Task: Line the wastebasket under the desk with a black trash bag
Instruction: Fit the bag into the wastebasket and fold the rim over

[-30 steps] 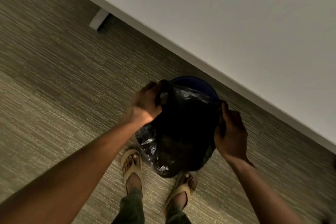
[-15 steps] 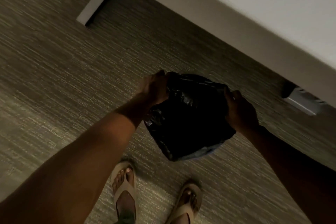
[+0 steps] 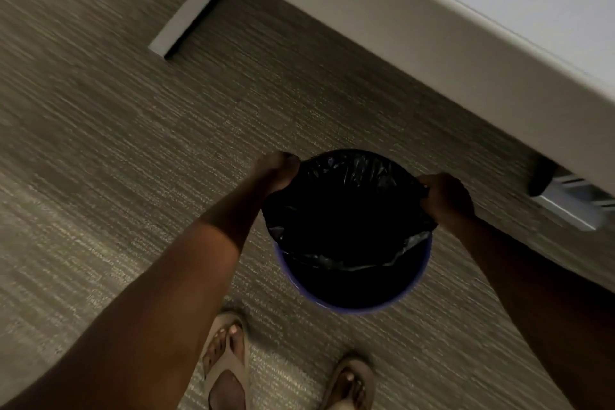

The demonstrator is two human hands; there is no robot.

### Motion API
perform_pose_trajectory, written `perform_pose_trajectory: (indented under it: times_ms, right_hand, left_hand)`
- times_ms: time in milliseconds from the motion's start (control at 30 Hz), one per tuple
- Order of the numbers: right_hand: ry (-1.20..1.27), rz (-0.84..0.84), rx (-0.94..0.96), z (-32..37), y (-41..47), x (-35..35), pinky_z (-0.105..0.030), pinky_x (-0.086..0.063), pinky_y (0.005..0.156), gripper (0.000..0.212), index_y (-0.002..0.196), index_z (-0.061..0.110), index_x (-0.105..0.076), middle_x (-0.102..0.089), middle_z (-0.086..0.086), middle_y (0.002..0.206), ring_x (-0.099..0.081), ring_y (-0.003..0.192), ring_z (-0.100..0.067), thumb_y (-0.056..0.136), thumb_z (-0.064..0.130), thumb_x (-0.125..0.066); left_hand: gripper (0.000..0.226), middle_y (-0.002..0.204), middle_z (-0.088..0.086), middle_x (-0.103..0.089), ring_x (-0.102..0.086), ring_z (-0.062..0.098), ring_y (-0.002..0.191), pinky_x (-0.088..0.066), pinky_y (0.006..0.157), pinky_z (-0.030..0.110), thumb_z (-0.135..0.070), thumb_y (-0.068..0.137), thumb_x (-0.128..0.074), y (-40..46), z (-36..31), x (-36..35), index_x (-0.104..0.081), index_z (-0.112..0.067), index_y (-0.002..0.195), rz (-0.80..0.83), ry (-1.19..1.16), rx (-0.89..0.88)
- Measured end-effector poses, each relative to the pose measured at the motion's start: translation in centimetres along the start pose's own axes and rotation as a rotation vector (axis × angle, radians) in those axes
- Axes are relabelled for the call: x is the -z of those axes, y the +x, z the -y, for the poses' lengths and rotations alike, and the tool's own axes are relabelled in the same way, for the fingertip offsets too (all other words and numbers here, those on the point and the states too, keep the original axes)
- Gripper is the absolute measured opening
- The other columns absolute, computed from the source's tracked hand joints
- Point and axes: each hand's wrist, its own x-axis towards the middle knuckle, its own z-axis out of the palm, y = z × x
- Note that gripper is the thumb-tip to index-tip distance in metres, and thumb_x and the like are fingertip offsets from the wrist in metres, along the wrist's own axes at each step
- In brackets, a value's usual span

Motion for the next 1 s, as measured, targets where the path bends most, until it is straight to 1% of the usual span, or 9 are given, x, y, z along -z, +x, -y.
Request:
perform_pose_trajectory:
  times_ms: [133, 200, 333, 433, 500, 600, 667, 867, 1000]
  right_hand:
    - [0.444, -0.053, -0.176, -3.6, 0.2, -0.8, -0.037, -0.053, 0.080, 0.036, 0.132, 0.000, -0.062, -0.060, -0.025, 0.138, -0.067, 0.109, -0.034, 0.098, -0.002, -0.052]
    - [0.709, -0.069, -0.233, -5.5, -0.2, -1.2, -0.033, -0.056, 0.071, 0.030, 0.123, 0.012, -0.070, -0.067, -0.017, 0.131, -0.071, 0.093, -0.023, 0.093, 0.013, -0.067]
    - [0.992, -0.125, -0.295, -6.6, -2.4, -2.1, -0.043, -0.047, 0.086, 0.053, 0.126, 0.020, -0.068, -0.067, -0.003, 0.125, -0.063, 0.111, -0.027, 0.089, 0.058, -0.064]
    - [0.781, -0.419, -0.165, -6.1, -5.0, -3.2, -0.039, -0.052, 0.081, 0.059, 0.126, 0.021, -0.065, -0.066, -0.004, 0.124, -0.066, 0.108, -0.027, 0.087, 0.065, -0.063]
    - [0.479, -0.653, 0.048, -5.9, -7.5, -3.7, -0.039, -0.054, 0.075, 0.054, 0.131, 0.019, -0.059, -0.061, -0.009, 0.123, -0.064, 0.096, -0.023, 0.088, 0.048, -0.073]
    - [0.082, -0.587, 0.379, -5.6, -10.6, -4.8, -0.036, -0.051, 0.071, 0.062, 0.138, 0.017, -0.056, -0.051, -0.014, 0.123, -0.056, 0.100, -0.022, 0.081, 0.023, -0.080]
    - [-0.065, -0.509, 0.378, -6.3, -11.3, -5.8, -0.038, -0.055, 0.067, 0.056, 0.126, 0.020, -0.064, -0.045, -0.012, 0.121, -0.057, 0.098, -0.030, 0.073, 0.021, -0.084]
    - [0.164, -0.415, 0.180, -10.1, -12.1, -8.9, -0.037, -0.051, 0.082, 0.037, 0.117, 0.013, -0.073, -0.063, -0.017, 0.114, -0.064, 0.103, -0.037, 0.082, 0.004, -0.078]
    - [0.348, -0.318, 0.100, -11.5, -13.0, -10.7, -0.032, -0.056, 0.080, 0.040, 0.125, 0.024, -0.069, -0.071, -0.003, 0.114, -0.069, 0.099, -0.019, 0.086, 0.018, -0.078]
  left_hand:
    - [0.022, 0.100, 0.014, -0.078, -0.074, 0.034, 0.092, -0.060, 0.082, 0.041, -0.026, 0.093, -0.058, -1.1, 1.7, -1.1, -0.078, -0.016, 0.099, -0.001, -0.757, 0.106]
    - [0.014, 0.101, 0.011, -0.079, -0.075, 0.030, 0.095, -0.059, 0.089, 0.044, -0.026, 0.092, -0.066, -2.0, 2.4, -2.0, -0.080, -0.024, 0.088, -0.063, -0.938, 0.111]
    - [0.024, 0.084, 0.001, -0.075, -0.073, 0.024, 0.089, -0.059, 0.088, 0.050, -0.044, 0.086, -0.069, -3.3, 4.4, -4.5, -0.079, -0.023, 0.082, -0.347, -1.061, 0.144]
    - [0.042, 0.107, 0.000, -0.073, -0.072, 0.019, 0.096, -0.060, 0.088, 0.040, -0.056, 0.090, -0.063, -6.9, 4.6, -5.2, -0.076, -0.024, 0.113, -0.592, -0.864, 0.131]
    - [0.050, 0.117, 0.003, -0.060, -0.063, 0.019, 0.097, -0.054, 0.087, 0.035, -0.052, 0.090, -0.069, -10.1, 4.6, -5.7, -0.068, -0.021, 0.129, -0.640, -0.644, 0.047]
    - [0.057, 0.107, 0.008, -0.069, -0.067, 0.028, 0.096, -0.054, 0.084, 0.038, -0.044, 0.085, -0.078, -13.9, 4.5, -6.4, -0.062, -0.016, 0.132, -0.504, -0.494, 0.068]
    - [0.049, 0.103, 0.012, -0.078, -0.072, 0.030, 0.097, -0.052, 0.080, 0.033, -0.034, 0.088, -0.077, -15.0, 4.8, -7.0, -0.063, -0.012, 0.129, -0.424, -0.462, 0.138]
    - [0.025, 0.098, 0.005, -0.074, -0.070, 0.018, 0.082, -0.058, 0.059, 0.018, 0.000, 0.091, -0.072, -15.2, 7.0, -7.9, -0.065, -0.005, 0.114, -0.244, -1.014, 0.219]
    - [0.012, 0.084, 0.001, -0.073, -0.070, 0.023, 0.079, -0.054, 0.064, 0.023, -0.004, 0.088, -0.076, -15.3, 10.1, -9.5, -0.071, -0.012, 0.096, -0.186, -0.905, 0.181]
